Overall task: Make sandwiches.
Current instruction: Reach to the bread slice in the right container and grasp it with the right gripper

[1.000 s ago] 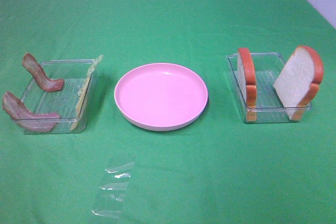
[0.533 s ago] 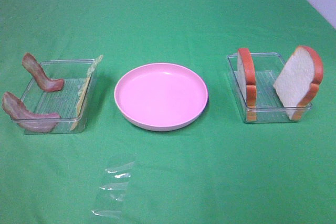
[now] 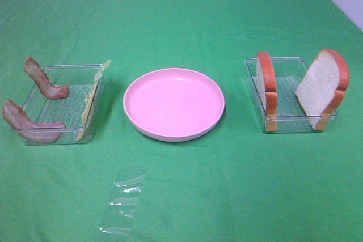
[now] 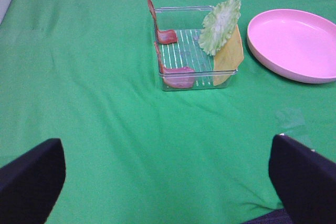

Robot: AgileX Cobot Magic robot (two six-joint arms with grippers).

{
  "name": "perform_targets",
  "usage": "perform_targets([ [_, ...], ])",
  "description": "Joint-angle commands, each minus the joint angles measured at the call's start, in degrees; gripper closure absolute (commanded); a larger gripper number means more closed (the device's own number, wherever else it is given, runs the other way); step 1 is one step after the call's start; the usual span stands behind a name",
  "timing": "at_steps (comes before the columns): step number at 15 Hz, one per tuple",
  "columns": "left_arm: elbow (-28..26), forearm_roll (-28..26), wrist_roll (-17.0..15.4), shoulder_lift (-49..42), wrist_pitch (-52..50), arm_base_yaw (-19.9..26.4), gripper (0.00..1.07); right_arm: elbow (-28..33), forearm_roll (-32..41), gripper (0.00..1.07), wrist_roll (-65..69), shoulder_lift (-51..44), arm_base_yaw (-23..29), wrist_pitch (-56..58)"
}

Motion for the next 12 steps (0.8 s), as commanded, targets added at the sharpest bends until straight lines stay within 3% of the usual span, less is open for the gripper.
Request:
perform_targets([
  [1, 0.2, -0.1, -0.4, -0.9, -0.2, -0.3, 0.09, -0.9, 0.0, 0.15, -0.2, 3.3, 0.1, -7.7],
  [7, 0.2, -0.1, -0.4, -0.9, -0.2, -0.3, 0.09, -0.8, 0.0, 0.16, -0.2, 20.2, 0.1, -31.7],
  [12, 0.2, -0.1, -0.4, -0.9, -0.2, -0.3, 0.09, -3.2, 2.4, 0.16, -0.2, 38.2, 0.1, -38.8],
])
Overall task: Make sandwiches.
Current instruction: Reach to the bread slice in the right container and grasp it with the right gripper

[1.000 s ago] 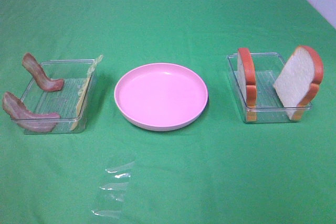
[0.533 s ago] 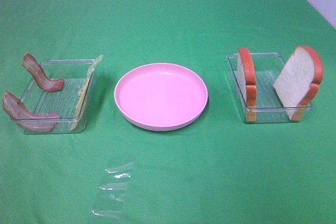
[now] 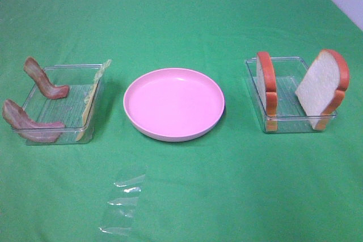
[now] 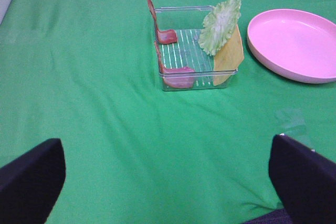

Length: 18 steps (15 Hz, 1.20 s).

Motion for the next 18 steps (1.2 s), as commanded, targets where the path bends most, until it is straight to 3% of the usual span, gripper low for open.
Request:
perform_targets([
  [1, 0.2, -0.1, -0.4, -0.9, -0.2, -0.3, 0.09, -3.6, 0.8, 0.16, -0.2, 5.3, 0.1, -0.2],
  [7, 0.2, -0.1, -0.4, -0.9, -0.2, -0.3, 0.09, -23.4, 0.2, 0.16, -2.8, 26.2, 0.1, 17.5],
  [11, 0.2, -0.1, -0.4, -0.9, -0.2, -0.3, 0.09, -28.1, -0.5, 0.17, -2.2, 34.0, 0.1, 18.1],
  [15, 0.2, -0.1, -0.4, -0.9, -0.2, -0.3, 0.09, -39.2, -2.9, 0.17, -0.3, 47.9, 0.0, 26.5],
  [18, 0.2, -0.1, -0.4, -0.9, -0.2, -0.3, 0.09, -43.5, -3.8, 0.17, -0.3, 54.6, 0.0, 27.8],
])
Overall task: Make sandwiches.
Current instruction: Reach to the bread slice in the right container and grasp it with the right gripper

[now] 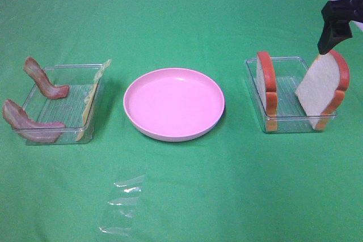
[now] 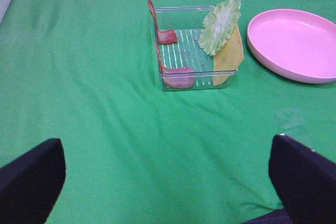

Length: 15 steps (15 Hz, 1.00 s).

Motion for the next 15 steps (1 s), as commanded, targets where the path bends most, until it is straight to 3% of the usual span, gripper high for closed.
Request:
perform_targets([
  [1, 0.2, -0.1, -0.4, -0.9, -0.2, -0.3, 0.09, -3.0, -1.5, 0.18, 0.6, 4.2, 0.0, 1.1],
  [5, 0.2, -0.1, -0.4, -0.9, -0.2, -0.3, 0.09, -7.7, -4.1, 0.18, 0.6, 11.7, 0.0, 0.6],
  [10, 0.2, -0.1, -0.4, -0.9, -0.2, -0.3, 0.09, -8.0, -4.5, 0.18, 0.7, 16.8, 0.0, -2.8],
  [12, 0.2, -0.2, -0.4, -0.9, -0.2, -0.3, 0.09, -8.0, -4.0, 0.26, 0.7, 18.9, 0.0, -3.2],
  [15, 0.2, -0.2, -0.4, -0.9, -0.2, -0.3, 0.09, -8.0, -3.4, 0.58, 3.8, 19.4, 0.0, -3.2],
])
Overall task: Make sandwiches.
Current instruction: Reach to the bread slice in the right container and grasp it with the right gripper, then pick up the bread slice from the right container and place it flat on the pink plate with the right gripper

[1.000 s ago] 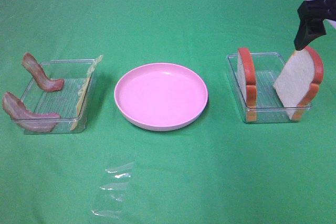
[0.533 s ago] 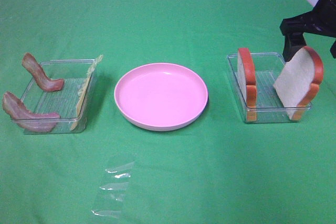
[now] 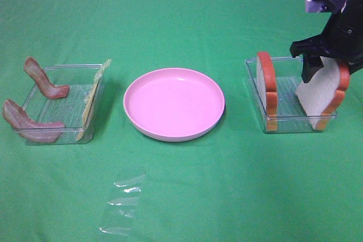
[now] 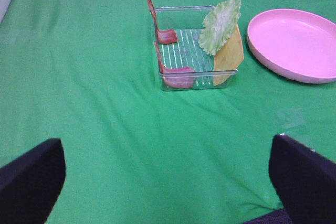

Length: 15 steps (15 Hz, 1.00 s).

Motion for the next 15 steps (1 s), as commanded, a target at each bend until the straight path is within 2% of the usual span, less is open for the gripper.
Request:
perform_targets([
  [1, 0.2, -0.2, -0.4, -0.9, -0.2, -0.3, 0.09, -0.4, 0.0, 0.72, 1.8, 0.1, 0.0, 0.5],
  [2, 0.2, -0.2, -0.4, -0.9, -0.2, -0.3, 0.09, -0.4, 0.0, 0.86, 1.7, 0.1, 0.0, 0.6],
  [3, 0.2, -0.2, -0.4, -0.9, -0.2, -0.3, 0.09, -0.4, 0.0, 0.93, 1.7, -0.1, 0.0, 0.7],
  [7, 0.2, -0.2, -0.4, -0.9, -0.2, -0.3, 0.09, -2.2, 0.1, 0.95, 1.7, -2.2, 0.1, 3.2],
  [15, 0.2, -0.2, -0.4, -0.9, -0.2, -0.3, 0.09, -3.8, 4.9, 0.94, 1.7, -19.8, 0.1, 6.5],
])
